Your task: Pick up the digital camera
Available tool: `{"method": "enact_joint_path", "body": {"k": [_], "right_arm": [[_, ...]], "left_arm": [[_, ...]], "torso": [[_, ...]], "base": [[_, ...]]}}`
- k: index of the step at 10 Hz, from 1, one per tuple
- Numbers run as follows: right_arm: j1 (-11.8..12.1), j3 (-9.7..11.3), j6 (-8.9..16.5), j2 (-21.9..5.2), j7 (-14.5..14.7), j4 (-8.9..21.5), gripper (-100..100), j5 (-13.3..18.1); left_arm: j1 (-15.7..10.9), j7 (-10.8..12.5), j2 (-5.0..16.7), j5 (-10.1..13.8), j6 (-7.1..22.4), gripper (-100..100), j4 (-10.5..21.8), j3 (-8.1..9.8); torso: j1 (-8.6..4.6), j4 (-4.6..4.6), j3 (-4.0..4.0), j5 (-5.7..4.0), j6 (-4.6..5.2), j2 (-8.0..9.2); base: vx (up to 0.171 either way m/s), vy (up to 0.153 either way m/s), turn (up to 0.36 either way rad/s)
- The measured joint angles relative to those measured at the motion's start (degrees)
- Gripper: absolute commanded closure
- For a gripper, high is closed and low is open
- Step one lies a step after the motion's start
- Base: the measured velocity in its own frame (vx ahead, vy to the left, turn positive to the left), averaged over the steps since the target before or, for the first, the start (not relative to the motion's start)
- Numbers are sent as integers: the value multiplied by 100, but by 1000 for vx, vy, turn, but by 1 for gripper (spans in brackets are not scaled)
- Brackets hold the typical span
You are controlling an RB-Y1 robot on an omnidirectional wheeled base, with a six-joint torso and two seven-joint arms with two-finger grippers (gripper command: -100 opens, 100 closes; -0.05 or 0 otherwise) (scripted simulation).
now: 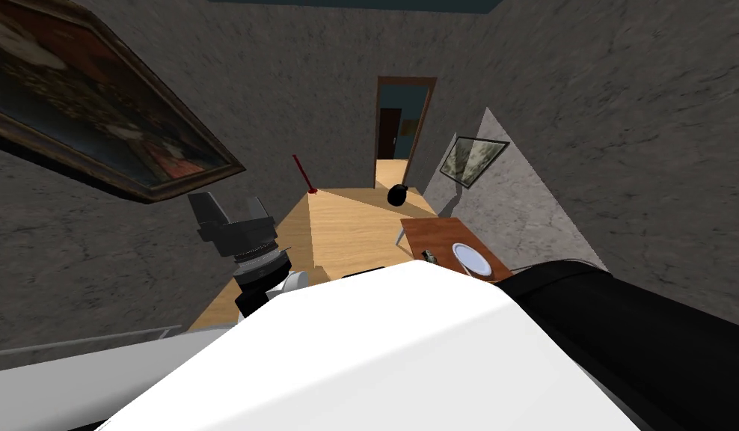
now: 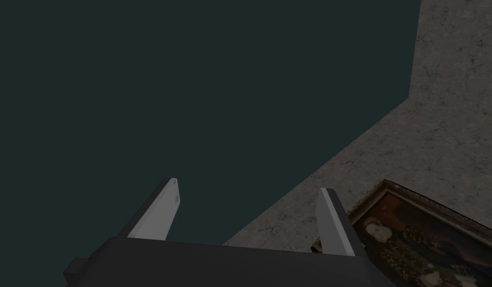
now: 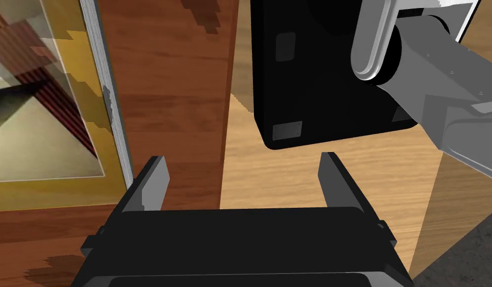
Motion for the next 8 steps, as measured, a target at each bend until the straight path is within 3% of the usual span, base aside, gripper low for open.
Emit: {"method": "enact_joint_path", "body": {"k": [2, 7, 8], "right_arm": [[-79, 61, 49, -90, -40, 129, -100, 3], [-335, 140, 9, -205, -60, 655, -100, -19], [-486, 90, -92, -105, 49, 1039, -100, -49]], "left_arm": [[0, 0, 0, 0, 0, 0, 0, 0], [1, 0, 0, 0, 0, 0, 0, 0], [0, 0, 0, 0, 0, 0, 0, 0]], "torso": [[-3, -1, -4, -1, 1, -7], [-6, -2, -5, -2, 2, -9], [-7, -2, -8, -2, -3, -15]], "base": [[40, -21, 51], [54, -27, 175], [92, -46, 259]]}}
